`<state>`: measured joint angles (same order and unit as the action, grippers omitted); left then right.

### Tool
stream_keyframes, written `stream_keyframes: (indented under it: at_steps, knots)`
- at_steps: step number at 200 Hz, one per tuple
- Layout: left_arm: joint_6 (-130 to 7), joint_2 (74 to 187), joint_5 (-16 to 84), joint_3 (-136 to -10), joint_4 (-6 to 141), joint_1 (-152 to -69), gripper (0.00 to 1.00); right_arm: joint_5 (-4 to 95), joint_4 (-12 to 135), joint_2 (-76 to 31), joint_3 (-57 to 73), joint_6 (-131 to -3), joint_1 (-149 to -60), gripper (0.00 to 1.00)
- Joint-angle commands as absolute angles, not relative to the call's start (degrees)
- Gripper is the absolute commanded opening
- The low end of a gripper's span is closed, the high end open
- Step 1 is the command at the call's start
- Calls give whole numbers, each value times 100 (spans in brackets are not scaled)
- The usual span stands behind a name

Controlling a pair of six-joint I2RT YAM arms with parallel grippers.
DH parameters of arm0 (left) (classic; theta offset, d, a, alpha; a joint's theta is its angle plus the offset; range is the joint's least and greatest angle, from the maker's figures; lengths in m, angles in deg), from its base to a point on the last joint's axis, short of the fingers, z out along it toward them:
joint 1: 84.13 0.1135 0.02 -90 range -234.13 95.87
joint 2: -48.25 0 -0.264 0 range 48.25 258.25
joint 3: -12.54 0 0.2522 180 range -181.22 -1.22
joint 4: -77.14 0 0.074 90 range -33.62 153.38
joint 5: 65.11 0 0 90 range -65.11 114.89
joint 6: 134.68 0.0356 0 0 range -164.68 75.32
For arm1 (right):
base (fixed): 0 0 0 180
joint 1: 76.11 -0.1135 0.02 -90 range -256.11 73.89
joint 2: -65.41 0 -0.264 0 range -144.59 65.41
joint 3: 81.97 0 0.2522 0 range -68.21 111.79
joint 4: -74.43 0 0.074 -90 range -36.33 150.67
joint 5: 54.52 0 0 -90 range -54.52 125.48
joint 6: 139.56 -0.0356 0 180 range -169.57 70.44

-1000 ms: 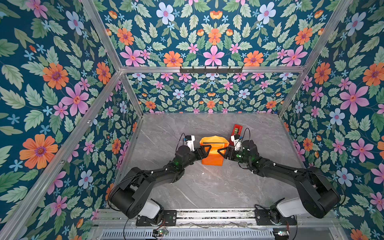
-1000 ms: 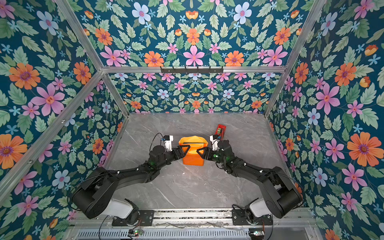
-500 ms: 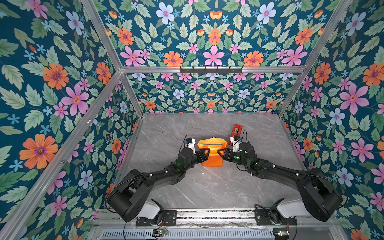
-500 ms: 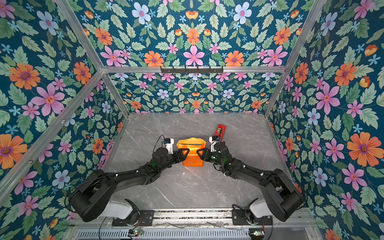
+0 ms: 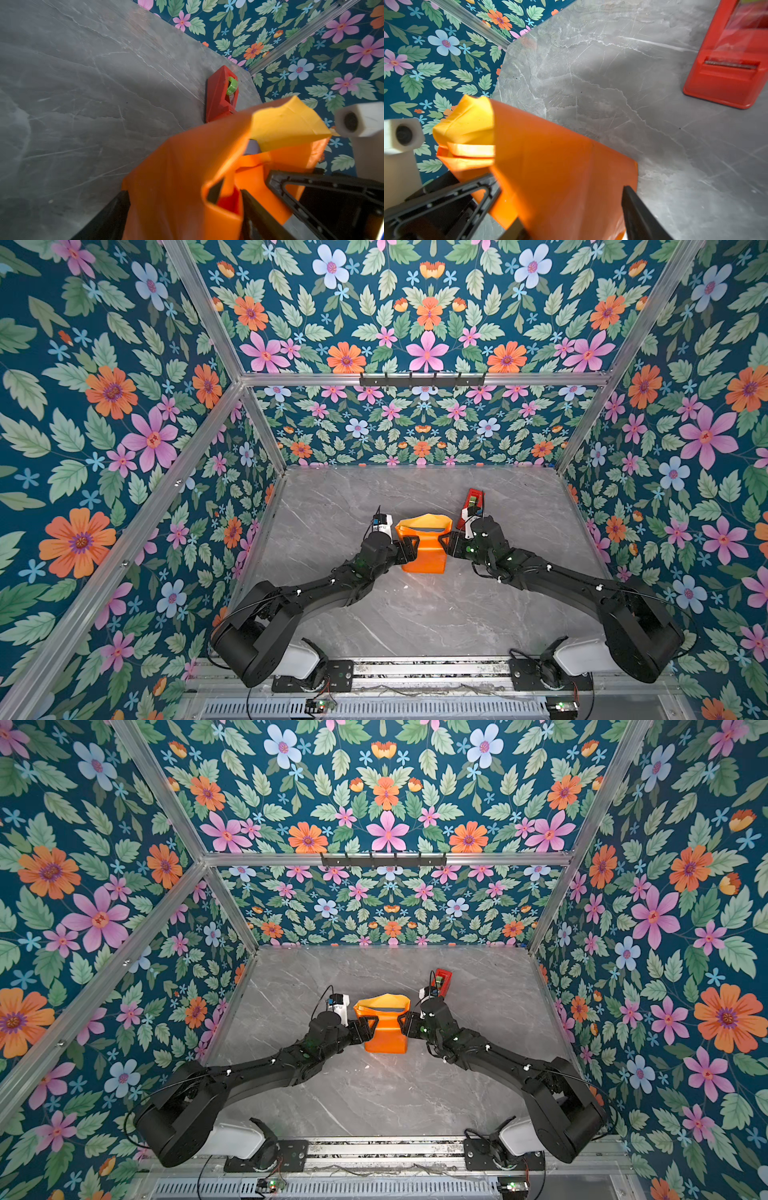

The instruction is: Wrap the gift box in paper

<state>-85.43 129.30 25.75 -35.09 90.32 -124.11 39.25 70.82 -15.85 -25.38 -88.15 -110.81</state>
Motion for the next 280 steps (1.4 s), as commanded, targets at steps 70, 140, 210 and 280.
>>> stream_keyframes:
  at_steps: [70, 140, 210, 280]
  knots:
    - [-7541, 13273, 1635, -4093, 7957, -12376, 71, 3301, 5694, -1818, -1882, -7872, -11078, 48]
    - [-6880, 13380, 1272, -4585, 7770, -12411, 48, 3223, 5598, -1905, -1785, -7691, -11079, 26]
    - [-6709, 13544, 1153, -4697, 7832, -12541, 23, 3024, 5427, -2063, -1425, -7491, -11080, 21]
    - [-6857, 13439, 954, -4760, 7964, -12587, 39, 3214, 5478, -2042, -1469, -7602, -11087, 9]
